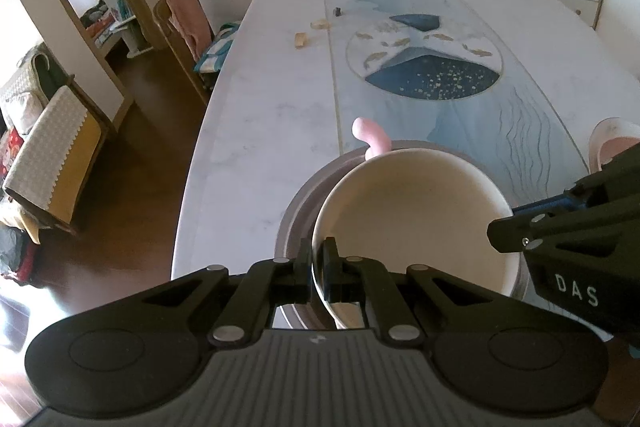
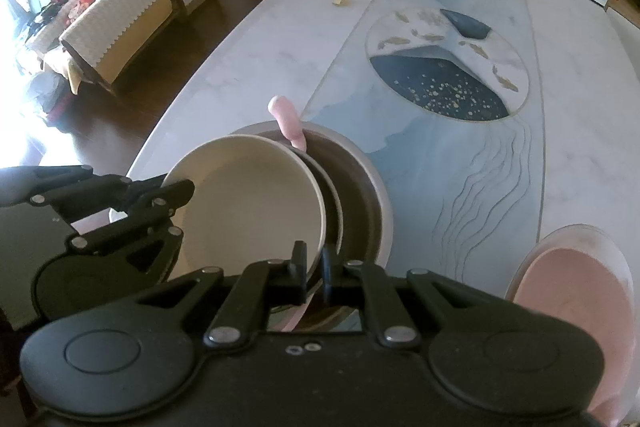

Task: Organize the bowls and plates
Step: 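Lift the cream bowl with both grippers and lower it into the saucepan, then open both grippers to release the cream bowl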

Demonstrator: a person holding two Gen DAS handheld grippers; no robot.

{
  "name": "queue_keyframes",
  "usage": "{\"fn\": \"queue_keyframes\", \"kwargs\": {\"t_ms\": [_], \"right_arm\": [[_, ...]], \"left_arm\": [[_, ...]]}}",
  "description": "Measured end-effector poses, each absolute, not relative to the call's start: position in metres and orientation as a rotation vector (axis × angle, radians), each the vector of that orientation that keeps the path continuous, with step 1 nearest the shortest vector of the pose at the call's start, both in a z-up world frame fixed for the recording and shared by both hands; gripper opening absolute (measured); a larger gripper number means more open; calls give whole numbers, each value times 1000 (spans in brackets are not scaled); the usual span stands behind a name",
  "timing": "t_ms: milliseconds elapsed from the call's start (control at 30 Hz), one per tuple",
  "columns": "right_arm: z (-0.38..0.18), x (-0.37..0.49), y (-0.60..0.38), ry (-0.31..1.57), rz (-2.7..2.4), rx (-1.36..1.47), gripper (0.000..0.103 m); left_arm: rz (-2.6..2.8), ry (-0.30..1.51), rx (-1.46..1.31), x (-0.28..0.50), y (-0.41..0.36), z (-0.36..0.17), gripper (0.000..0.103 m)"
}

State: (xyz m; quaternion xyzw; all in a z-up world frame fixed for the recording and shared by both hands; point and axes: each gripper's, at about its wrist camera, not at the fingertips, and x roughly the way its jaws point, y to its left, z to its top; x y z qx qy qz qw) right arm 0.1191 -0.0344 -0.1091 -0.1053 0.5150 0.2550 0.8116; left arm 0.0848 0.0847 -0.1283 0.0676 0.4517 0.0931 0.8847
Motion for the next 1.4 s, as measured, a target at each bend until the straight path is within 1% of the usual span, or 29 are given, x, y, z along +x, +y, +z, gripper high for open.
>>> {"fn": "queue_keyframes", "kwargs": {"t_ms": [300,467,700,767,900,967,1033,1100,1133,1167,1200,1233,1267,1400], "right_arm": [[-119,125,-34,1116,536,-204,8],[-121,127,-33,1122,549,-190,15],[-118,132,-37,1140,578,-156,21],[-116,132,-39,1143,593,-147,25],[-109,134,-43,1141,627,-123,29],[-104,133,-45,1129,636,-122,34],[-99,134,-48,1122,648,-115,37],[-93,134,-52,1112,656,-107,40],[-91,135,-54,1107,661,-104,42],[-89,136,-56,1103,663,-100,43],[-86,136,-58,1098,666,-95,43],[-84,137,-60,1093,669,-91,45],[-82,138,-63,1086,671,-88,46],[-75,142,-72,1060,673,-82,52]], "left_arm": [[183,954,128,88,90,-135,4],[171,959,96,89,97,-135,4],[129,961,48,88,106,-131,4],[109,957,33,86,108,-129,5],[94,949,6,82,114,-124,6],[83,945,-19,80,117,-119,8],[73,938,-37,77,121,-116,10],[63,927,-53,74,124,-112,14],[61,921,-61,73,126,-110,20],[62,911,-72,71,129,-108,31],[66,903,-81,69,130,-106,38],[70,893,-89,67,132,-105,55],[77,874,-100,64,135,-102,65],[93,857,-122,61,144,-96,65]]}}
